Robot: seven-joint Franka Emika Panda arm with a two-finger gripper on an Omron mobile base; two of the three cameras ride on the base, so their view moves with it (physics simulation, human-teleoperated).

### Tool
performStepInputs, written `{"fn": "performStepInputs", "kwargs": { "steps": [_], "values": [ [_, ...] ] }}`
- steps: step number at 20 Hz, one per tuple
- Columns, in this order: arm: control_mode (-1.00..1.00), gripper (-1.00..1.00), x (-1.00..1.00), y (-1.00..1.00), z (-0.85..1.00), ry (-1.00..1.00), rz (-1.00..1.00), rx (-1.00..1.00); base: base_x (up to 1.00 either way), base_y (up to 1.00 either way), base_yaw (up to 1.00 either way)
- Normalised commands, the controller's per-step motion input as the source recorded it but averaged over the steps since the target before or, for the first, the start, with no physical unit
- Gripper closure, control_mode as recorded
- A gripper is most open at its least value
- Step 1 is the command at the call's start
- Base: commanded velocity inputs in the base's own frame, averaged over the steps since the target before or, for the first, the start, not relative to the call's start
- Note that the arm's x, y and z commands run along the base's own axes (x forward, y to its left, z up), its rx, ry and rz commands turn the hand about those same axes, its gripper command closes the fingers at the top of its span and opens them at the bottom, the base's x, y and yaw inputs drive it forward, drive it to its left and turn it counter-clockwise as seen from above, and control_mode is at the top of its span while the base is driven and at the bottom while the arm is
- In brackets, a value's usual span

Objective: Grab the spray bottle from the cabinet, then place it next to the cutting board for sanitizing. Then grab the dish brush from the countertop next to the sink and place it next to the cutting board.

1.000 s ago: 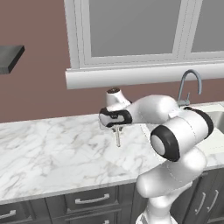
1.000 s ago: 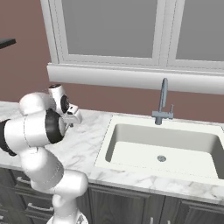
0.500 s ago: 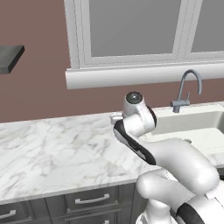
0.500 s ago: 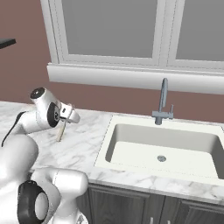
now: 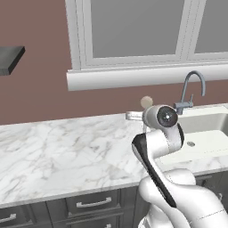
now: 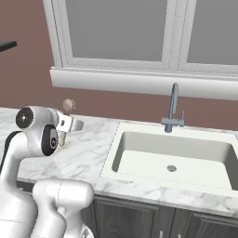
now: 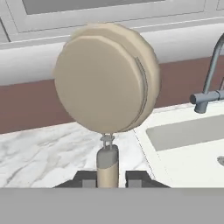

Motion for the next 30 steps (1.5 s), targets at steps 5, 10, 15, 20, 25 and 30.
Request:
{"fn": "performStepInputs", "kwargs": {
  "steps": [5,10,15,20,25,30],
  "values": [
    [-1.00,1.00,-0.46,-0.30,1.00,-0.22,0.00,0.10,0.00,0.00,0.00],
    [-1.00,1.00,-0.47,-0.37,0.87,-0.09,0.00,0.05,0.00,0.00,0.00],
    [-1.00,1.00,-0.57,-0.14,0.62,-0.02,-0.01,-0.01,0.00,0.00,0.00],
    [-1.00,1.00,-0.80,0.00,0.14,-0.25,-0.01,-0.05,0.00,0.00,0.00],
    [-1.00,1.00,-0.83,0.00,0.00,-0.24,0.00,-0.02,0.00,0.00,0.00],
    [1.00,1.00,-0.34,0.00,-0.02,-0.05,0.00,-0.01,-0.44,-0.07,0.00]
  ]
}}
